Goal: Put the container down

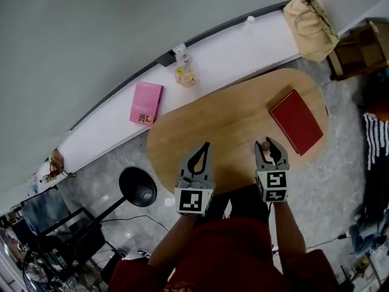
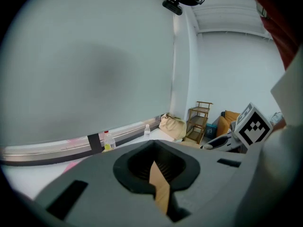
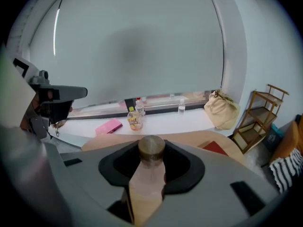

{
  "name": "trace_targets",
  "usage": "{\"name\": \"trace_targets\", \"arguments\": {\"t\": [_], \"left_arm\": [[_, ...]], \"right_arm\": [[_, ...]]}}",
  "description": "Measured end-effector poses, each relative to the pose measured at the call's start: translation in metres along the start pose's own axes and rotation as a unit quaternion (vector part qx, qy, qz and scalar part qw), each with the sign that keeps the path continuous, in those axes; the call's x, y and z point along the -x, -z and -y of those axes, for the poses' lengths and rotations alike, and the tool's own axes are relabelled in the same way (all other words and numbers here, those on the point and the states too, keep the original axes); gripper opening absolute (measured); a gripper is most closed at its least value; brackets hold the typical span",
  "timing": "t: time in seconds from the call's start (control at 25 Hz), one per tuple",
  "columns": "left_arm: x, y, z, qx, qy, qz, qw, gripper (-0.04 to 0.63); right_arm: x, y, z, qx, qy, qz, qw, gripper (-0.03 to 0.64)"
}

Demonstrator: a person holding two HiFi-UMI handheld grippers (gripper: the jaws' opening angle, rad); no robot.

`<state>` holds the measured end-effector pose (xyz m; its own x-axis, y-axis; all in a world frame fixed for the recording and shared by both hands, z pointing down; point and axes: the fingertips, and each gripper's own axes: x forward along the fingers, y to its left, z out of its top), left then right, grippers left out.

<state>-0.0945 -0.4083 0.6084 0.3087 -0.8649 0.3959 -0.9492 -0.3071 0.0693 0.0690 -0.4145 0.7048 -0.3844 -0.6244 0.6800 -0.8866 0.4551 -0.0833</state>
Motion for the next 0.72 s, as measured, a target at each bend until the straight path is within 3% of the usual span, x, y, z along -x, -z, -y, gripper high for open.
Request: {"name": "trace_targets", "arguments": {"t": [0.16, 0.4, 0.72], "left_arm": [[-0.010, 0.020, -0.002, 0.007, -0.005, -0.018, 0.9998, 0.005], [-0.024, 0.056, -0.010, 0.046, -0.026, -0.058, 0.9969, 0.005], [-0.033, 0.084, -0.007, 0.046, -0.025, -0.076, 0.9957, 0.005]], "right_arm": [[-0.036, 0.031, -0.002, 0.003, -0.016, -0.030, 0.999, 0.135], [-0.089, 0.080, -0.001, 0.006, -0.025, -0.079, 0.997, 0.135], [-0.136, 0.101, 0.008, 0.010, -0.021, -0.088, 0.996, 0.135]]}}
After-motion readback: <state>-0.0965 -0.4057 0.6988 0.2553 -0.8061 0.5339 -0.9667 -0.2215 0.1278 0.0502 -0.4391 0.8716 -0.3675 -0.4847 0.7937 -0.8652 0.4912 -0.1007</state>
